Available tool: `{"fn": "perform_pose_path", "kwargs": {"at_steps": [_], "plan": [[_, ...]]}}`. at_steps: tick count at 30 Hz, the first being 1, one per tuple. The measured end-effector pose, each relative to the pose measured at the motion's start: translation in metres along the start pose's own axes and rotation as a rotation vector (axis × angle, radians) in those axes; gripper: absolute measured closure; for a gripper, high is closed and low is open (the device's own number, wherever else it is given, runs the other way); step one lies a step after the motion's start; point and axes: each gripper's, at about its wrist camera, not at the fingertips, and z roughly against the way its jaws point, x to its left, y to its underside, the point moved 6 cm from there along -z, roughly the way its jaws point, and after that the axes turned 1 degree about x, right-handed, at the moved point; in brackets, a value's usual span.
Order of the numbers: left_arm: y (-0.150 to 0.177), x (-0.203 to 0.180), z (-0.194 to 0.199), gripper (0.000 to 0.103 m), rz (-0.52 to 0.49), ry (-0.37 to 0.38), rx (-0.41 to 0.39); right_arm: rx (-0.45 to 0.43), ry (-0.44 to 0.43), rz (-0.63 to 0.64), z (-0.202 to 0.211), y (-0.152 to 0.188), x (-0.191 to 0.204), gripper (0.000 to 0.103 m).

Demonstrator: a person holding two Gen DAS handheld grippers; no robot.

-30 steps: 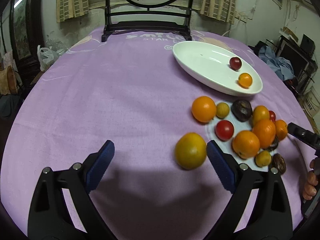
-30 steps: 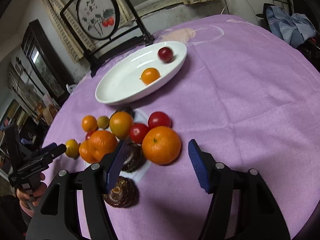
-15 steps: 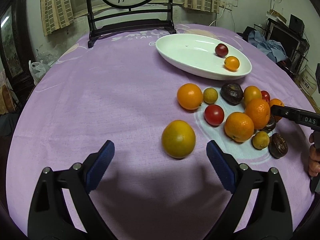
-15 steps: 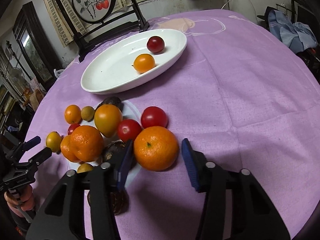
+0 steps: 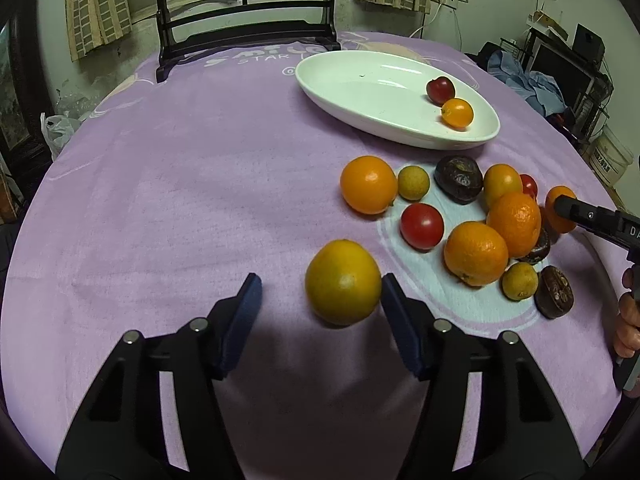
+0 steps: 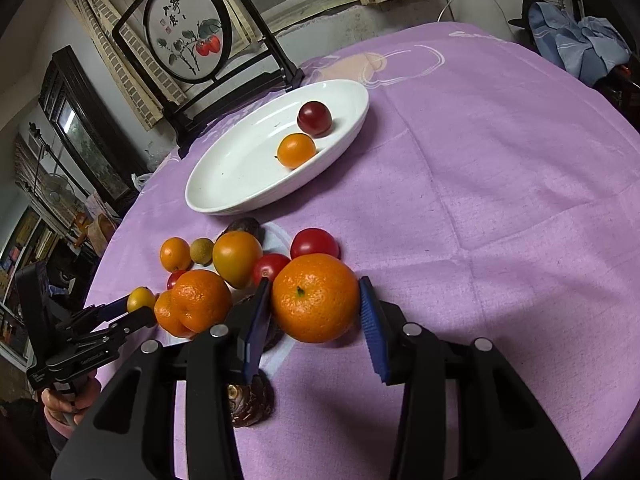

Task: Organize fruits
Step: 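Grasp the large yellow citrus with the left tool while the right tool grasps a mandarin, then lower both held fruits into the white oval plate and open both tools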

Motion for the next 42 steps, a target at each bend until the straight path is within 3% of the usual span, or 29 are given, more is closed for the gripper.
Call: {"fn": "perform_pose_path", "kwargs": {"at_steps": [7,14,17,23,29,36,38,42], "plan": [[0.002,-0.009,-0.006,0.065,-0.019,0.050,0.027,-0.006,-0.018,-0.013,0.000,-0.001,0.000,0.059],[-0.006,-0.002,0.002,0.065,0.038,0.079,-0.008,-0.026,-0.058,0.002,0.005,-0.008,0.008,0.059],[-0.032,-0.003,0.011,0.065,0.087,0.137,-0.065,-0.050,-0.060,0.048,0.000,-0.032,0.024,0.059],[-0.103,-0.030,0.003,0.065,0.052,0.115,-0.139,-0.110,-0.064,0.167,-0.027,-0.085,0.063,0.059],[-0.145,-0.039,-0.044,0.065,0.063,0.080,-0.072,-0.070,0.007,0.242,-0.070,-0.109,0.068,0.059],[-0.151,-0.040,-0.080,0.065,0.044,0.041,-0.007,-0.003,0.011,0.265,-0.097,-0.113,0.065,0.058],[-0.150,-0.039,-0.083,0.061,0.046,0.034,0.004,0.004,0.008,0.271,-0.098,-0.111,0.066,0.055],[-0.151,-0.034,-0.067,0.033,0.061,0.025,-0.036,-0.019,0.004,0.290,-0.082,-0.107,0.071,0.039]]}}
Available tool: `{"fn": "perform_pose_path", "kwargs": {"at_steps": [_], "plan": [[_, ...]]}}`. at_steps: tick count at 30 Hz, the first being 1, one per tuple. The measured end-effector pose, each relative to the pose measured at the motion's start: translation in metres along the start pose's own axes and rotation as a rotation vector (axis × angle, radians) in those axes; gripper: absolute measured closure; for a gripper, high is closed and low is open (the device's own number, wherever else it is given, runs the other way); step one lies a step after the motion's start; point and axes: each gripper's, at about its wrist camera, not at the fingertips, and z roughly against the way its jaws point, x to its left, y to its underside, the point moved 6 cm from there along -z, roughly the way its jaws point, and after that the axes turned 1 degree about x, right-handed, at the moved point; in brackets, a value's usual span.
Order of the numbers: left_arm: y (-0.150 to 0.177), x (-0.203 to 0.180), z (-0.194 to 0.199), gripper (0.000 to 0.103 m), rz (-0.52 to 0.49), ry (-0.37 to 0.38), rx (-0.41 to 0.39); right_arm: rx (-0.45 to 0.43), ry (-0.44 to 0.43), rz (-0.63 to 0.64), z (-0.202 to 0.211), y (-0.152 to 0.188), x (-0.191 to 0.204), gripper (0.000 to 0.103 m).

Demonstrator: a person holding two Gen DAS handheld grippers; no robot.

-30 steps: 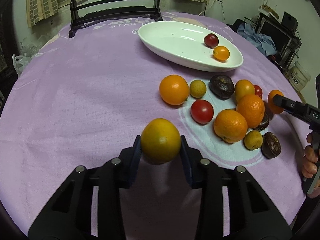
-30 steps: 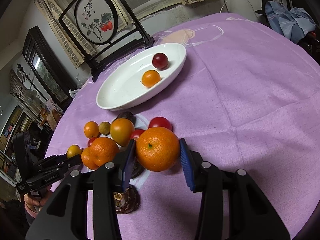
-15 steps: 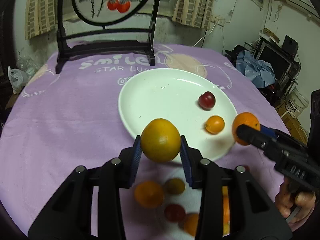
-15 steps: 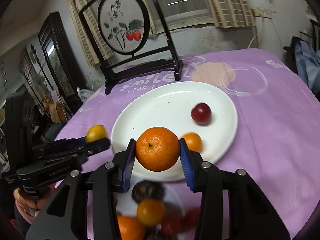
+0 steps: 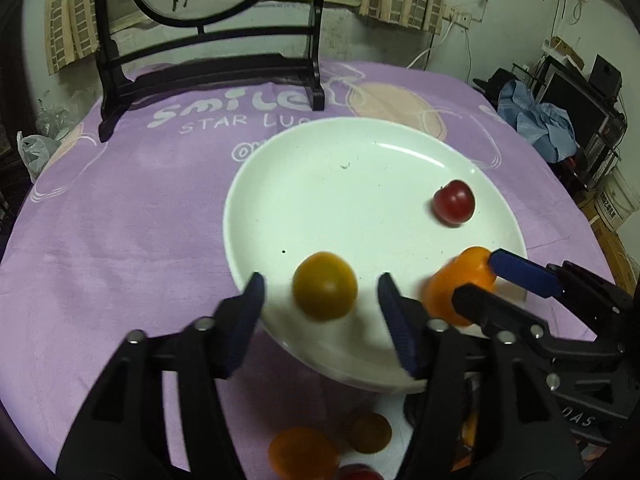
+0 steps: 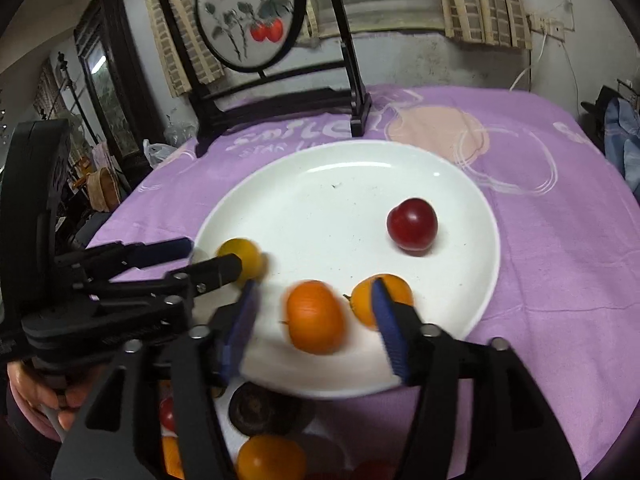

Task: Organize fruits
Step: 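Lower both held fruits into the white oval plate and open both tools, then grasp an orange with the left tool while the right tool grasps another mandarin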

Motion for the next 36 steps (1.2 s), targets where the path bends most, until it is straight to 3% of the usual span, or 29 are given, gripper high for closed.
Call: {"fn": "perform_pose_path", "kwargs": {"at_steps": [1,7,18,27,32,36], "plan": [[0.000,0.002,0.009,0.024,0.005,-0.008,-0.019,-0.026,0.004,0.008,0.009,0.000,0.002,0.038],[0.017,0.026,0.053,0.012,0.048,-0.082,-0.099,-0.102,-0.036,0.010,0.054,0.015,0.019,0.038],[0.074,0.079,0.064,0.011,0.214,-0.119,-0.042,-0.008,-0.123,-0.037,0.070,0.088,0.046,0.038],[0.077,0.071,0.067,0.010,0.173,-0.132,-0.045,0.056,-0.079,-0.026,0.057,0.102,0.047,0.038],[0.076,0.072,0.072,0.010,0.175,-0.127,-0.058,0.078,-0.079,-0.013,0.051,0.106,0.049,0.050],[0.075,0.073,0.074,0.010,0.175,-0.136,-0.068,0.093,-0.079,-0.010,0.047,0.108,0.051,0.052]]}}
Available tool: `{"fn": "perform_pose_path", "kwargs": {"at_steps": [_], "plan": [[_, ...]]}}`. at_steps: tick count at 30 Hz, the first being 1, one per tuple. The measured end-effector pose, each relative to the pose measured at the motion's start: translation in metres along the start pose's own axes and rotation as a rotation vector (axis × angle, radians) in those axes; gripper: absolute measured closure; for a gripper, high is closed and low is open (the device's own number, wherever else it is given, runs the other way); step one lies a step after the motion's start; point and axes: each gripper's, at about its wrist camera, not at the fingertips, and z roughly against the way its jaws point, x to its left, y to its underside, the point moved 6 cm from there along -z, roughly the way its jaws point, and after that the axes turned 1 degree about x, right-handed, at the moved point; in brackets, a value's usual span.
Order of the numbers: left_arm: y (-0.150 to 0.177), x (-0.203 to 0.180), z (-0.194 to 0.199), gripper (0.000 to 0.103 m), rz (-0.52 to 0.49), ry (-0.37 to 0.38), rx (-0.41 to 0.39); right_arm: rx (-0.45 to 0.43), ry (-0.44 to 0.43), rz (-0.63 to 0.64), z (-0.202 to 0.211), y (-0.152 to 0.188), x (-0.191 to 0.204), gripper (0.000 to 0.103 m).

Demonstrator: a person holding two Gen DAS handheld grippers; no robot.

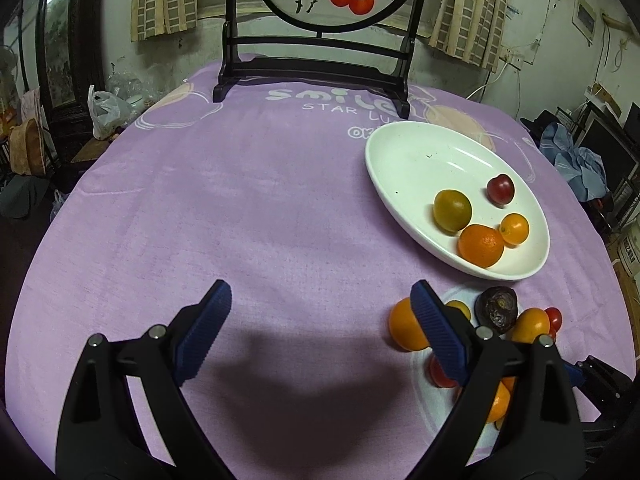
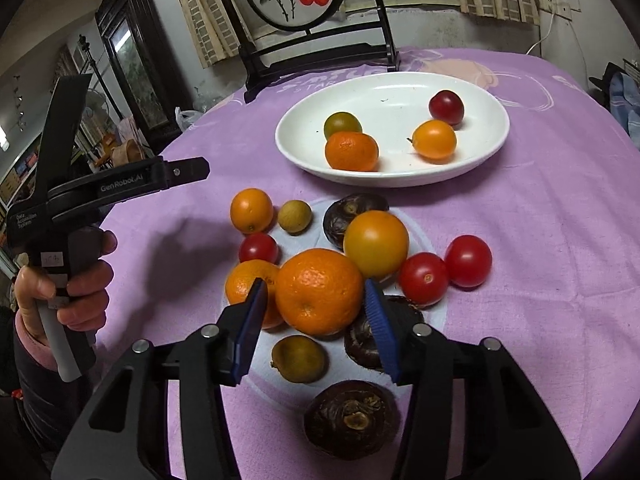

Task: Organize fruits
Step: 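Grasp an orange with the left tool while the right tool grasps another mandarin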

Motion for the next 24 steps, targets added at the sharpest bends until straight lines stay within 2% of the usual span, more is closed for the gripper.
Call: {"fn": "perform_pose_path", "kwargs": {"at_steps": [4,5,9,12,15,18,20,24], "plan": [[-0.001,0.001,0.001,0.010,0.009,0.007,-0.004,-0.002,-0.028,-0.032,-0.001,-0.001,-0.003,0.052],[-0.001,0.001,0.001,0.010,0.009,0.008,-0.004,-0.002,-0.024,-0.032,-0.001,-0.002,-0.003,0.056],[0.002,-0.004,-0.002,0.010,-0.003,0.024,0.014,-0.003,-0.039,-0.051,-0.001,-0.002,-0.006,0.059],[0.006,-0.013,-0.006,0.011,-0.037,0.047,0.029,-0.044,-0.079,-0.081,0.008,-0.006,-0.007,0.059],[0.013,-0.029,-0.011,0.014,-0.079,0.097,0.051,-0.086,-0.083,-0.083,0.017,-0.010,-0.007,0.059],[0.021,-0.045,-0.016,0.026,-0.120,0.162,0.078,-0.091,-0.073,-0.085,0.018,-0.010,-0.007,0.059],[0.025,-0.050,-0.020,0.037,-0.137,0.173,0.090,-0.089,-0.073,-0.084,0.019,-0.010,-0.007,0.059],[0.030,-0.053,-0.030,0.052,-0.140,0.188,0.123,-0.098,-0.068,-0.074,0.022,-0.010,-0.005,0.059]]}}
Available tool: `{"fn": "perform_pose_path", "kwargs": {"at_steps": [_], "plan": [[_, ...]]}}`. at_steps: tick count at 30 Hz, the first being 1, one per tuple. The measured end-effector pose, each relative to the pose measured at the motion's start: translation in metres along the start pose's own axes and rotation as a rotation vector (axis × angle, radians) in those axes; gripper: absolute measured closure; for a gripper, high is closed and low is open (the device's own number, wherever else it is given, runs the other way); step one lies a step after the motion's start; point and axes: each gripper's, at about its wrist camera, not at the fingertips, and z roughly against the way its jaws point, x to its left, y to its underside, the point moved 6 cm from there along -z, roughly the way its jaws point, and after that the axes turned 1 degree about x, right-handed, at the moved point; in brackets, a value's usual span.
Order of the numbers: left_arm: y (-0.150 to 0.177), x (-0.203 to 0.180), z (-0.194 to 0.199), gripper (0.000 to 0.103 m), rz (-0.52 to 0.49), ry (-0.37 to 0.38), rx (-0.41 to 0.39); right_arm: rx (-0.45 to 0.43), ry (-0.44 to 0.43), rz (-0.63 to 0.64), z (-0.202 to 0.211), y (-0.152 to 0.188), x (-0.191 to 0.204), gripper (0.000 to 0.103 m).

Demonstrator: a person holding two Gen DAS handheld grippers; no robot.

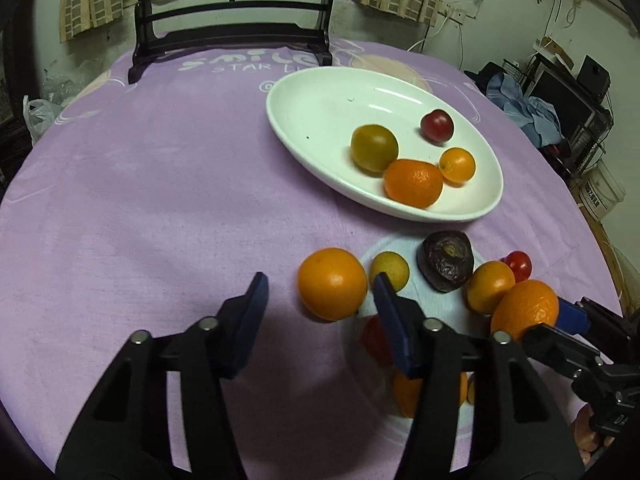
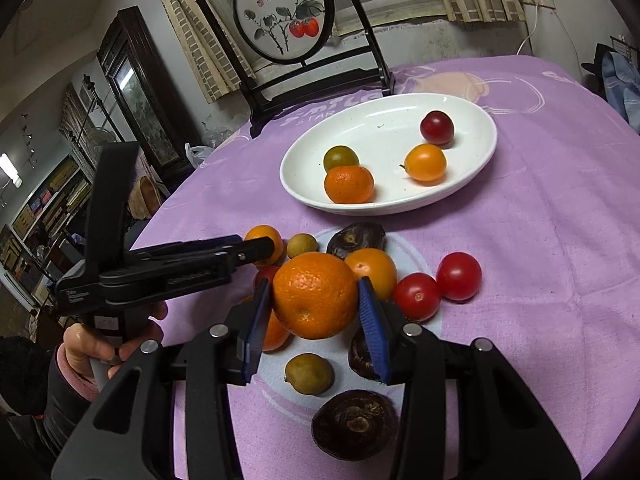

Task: Organize fruits
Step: 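Grasp an orange with the left tool while the right tool grasps another mandarin, then carry both fruits into the white oval plate and open both tools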

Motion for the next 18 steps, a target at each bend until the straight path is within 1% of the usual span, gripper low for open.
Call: {"fn": "perform_pose_path", "kwargs": {"at_steps": [3,6,8,14,17,18], "plan": [[-0.001,0.000,-0.006,0.056,0.015,0.039,0.008,-0.001,-0.002,-0.002,0.000,0.000,0.000,0.059],[0.000,-0.003,-0.013,0.060,0.011,0.051,0.026,0.000,0.001,-0.003,0.000,0.000,-0.001,0.059],[0.001,-0.005,-0.016,0.064,0.002,0.046,0.026,-0.001,0.001,-0.006,0.001,0.000,-0.001,0.059],[0.000,-0.005,-0.015,0.064,-0.008,0.041,0.007,-0.005,0.004,-0.007,0.002,0.001,-0.002,0.059],[-0.002,-0.005,-0.008,0.064,-0.025,0.001,-0.032,-0.015,-0.001,-0.006,0.004,0.001,-0.001,0.059],[-0.004,-0.005,-0.003,0.064,-0.034,-0.016,-0.056,-0.024,0.000,-0.003,0.006,0.000,-0.001,0.059]]}}
